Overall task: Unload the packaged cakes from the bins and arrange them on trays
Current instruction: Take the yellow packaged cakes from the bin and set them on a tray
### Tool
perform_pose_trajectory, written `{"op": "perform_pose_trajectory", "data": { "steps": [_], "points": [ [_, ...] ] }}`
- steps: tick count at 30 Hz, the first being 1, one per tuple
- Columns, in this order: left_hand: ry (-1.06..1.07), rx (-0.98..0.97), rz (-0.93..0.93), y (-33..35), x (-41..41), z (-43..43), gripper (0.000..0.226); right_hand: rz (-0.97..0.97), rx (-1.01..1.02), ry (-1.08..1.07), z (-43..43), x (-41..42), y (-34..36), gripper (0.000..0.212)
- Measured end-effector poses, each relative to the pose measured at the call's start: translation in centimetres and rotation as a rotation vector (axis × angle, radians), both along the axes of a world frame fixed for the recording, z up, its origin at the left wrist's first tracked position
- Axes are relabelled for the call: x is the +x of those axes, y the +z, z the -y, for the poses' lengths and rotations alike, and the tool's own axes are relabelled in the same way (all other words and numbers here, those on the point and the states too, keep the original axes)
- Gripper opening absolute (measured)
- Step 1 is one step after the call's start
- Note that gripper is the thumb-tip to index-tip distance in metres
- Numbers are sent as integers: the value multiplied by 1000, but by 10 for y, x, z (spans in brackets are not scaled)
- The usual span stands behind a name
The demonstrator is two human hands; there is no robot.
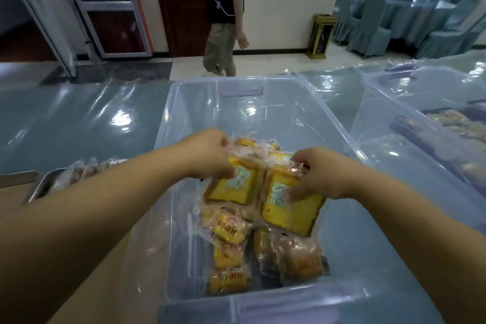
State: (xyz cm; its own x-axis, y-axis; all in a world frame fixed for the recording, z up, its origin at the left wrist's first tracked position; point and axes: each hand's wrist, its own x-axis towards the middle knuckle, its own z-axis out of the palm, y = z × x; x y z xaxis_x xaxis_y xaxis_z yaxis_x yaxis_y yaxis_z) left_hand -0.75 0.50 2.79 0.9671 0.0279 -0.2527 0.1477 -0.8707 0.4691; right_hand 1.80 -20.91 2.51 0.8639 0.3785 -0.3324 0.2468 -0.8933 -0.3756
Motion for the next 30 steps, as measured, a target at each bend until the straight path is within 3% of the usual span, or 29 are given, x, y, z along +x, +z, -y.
{"op": "perform_pose_trajectory", "data": {
  "steps": [6, 11, 15, 22, 30],
  "points": [
    [185, -277, 474, 31, -41, -28, 33, 335, 333, -97, 6, -15, 19, 34],
    [242, -430, 760, 42, -81, -46, 33, 651, 617, -155, -11, -43, 37, 41],
    [262, -502, 929, 51, -121, -71, 34, 854, 680, -135, -42, -79, 51, 40],
    [308, -517, 1008, 56, -213, -162, 31, 1013, 767, -46, -139, -159, 54, 43],
    [501, -431, 881, 15, -318, -290, 32, 845, 788, 102, -268, -235, 24, 43]
  ]
}}
